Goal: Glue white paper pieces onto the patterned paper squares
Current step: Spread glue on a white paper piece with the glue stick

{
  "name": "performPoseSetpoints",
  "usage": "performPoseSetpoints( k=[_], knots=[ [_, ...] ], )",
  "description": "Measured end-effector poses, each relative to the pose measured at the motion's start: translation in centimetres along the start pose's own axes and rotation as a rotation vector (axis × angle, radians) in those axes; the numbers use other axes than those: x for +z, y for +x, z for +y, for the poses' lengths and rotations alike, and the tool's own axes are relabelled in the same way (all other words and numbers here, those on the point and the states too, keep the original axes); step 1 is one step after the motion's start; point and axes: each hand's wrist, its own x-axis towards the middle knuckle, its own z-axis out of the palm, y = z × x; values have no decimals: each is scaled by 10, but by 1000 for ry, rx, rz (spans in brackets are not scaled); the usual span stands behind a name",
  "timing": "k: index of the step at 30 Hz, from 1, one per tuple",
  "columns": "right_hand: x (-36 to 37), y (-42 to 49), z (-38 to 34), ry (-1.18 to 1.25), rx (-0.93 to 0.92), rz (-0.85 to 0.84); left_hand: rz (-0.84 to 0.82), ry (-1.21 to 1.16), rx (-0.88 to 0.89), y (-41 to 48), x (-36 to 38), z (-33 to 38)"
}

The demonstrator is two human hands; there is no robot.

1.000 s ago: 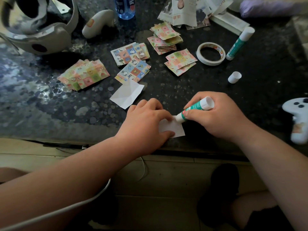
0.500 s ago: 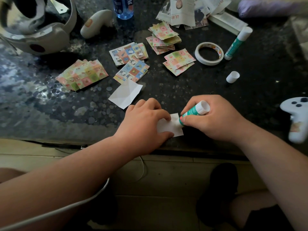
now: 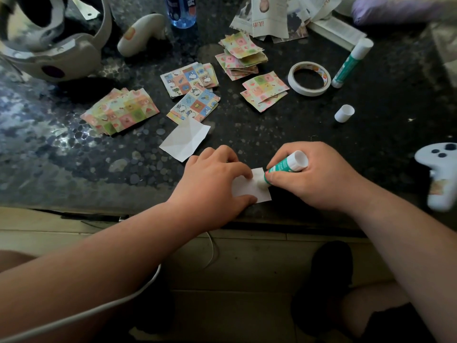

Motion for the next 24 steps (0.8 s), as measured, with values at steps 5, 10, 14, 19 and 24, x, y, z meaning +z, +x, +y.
performPoseSetpoints(
  k=[5, 10, 14, 19, 24],
  knots=[
    [-2, -1, -2, -44, 0, -89, -10, 12, 4, 0, -1, 1],
    [-17, 2, 4, 240, -23, -43, -12, -9, 17, -2, -1, 1],
    [-29, -2, 2, 486, -177, 274, 31, -80, 18, -2, -1, 6],
    [-16, -6, -2, 387, -124, 285, 8, -236, -41, 1, -4, 12],
    [-12, -9, 1, 222, -87, 273, 22, -331, -131, 7, -12, 13]
  ],
)
